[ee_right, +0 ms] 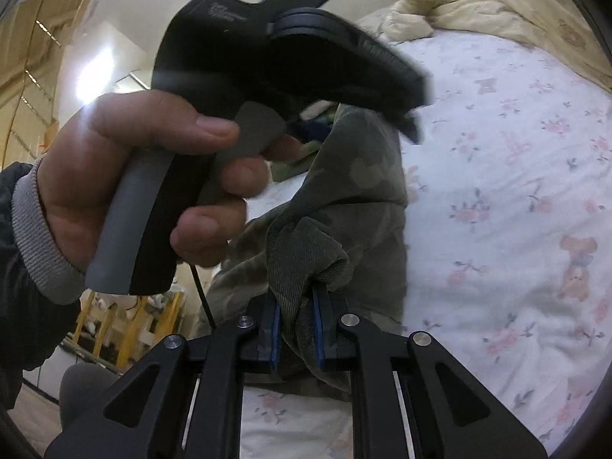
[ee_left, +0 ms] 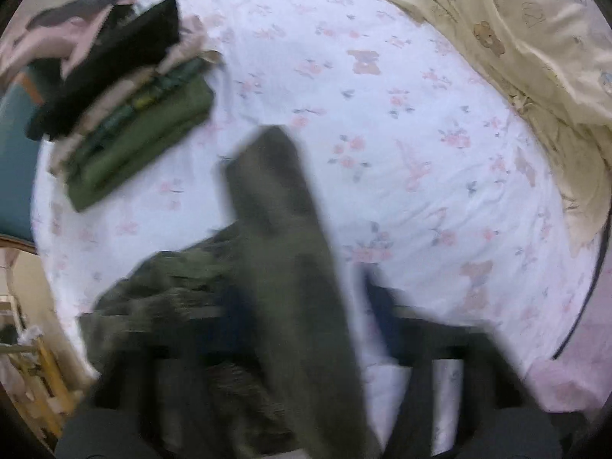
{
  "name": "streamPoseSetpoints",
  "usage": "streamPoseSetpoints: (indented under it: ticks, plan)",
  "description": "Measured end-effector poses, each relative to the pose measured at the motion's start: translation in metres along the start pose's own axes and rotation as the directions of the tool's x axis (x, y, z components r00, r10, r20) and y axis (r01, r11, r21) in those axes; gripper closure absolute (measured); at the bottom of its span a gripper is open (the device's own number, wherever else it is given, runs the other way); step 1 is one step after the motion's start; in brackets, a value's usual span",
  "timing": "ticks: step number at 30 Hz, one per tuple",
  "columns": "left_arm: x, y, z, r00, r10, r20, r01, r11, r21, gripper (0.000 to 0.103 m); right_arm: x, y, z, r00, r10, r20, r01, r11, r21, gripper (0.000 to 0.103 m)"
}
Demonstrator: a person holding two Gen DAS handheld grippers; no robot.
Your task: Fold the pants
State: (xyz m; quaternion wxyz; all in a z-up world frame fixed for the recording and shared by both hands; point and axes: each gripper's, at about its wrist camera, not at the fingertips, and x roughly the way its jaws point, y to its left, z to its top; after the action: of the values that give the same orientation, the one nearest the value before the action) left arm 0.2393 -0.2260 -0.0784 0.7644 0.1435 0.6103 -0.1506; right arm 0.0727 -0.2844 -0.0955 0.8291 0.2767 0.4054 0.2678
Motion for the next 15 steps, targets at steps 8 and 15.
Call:
streamPoseSetpoints:
  ticks: [8, 15]
  plan:
    - [-0.049, 0.057, -0.020, 0.997, -0.010, 0.083, 0.014, 0.999, -0.044, 0.094, 0.008, 0.032, 0.005, 0.997, 0.078, 0.006, -0.078, 0.996, -0.054, 0.090]
    - [-0.090, 0.131, -0.059, 0.987, 0.045, 0.153, -0.026, 0.992, -0.126, 0.095, 0.043, 0.097, 0.007, 0.983, 0.174, -0.052, -0.180, 0.971, -0.156, 0.090]
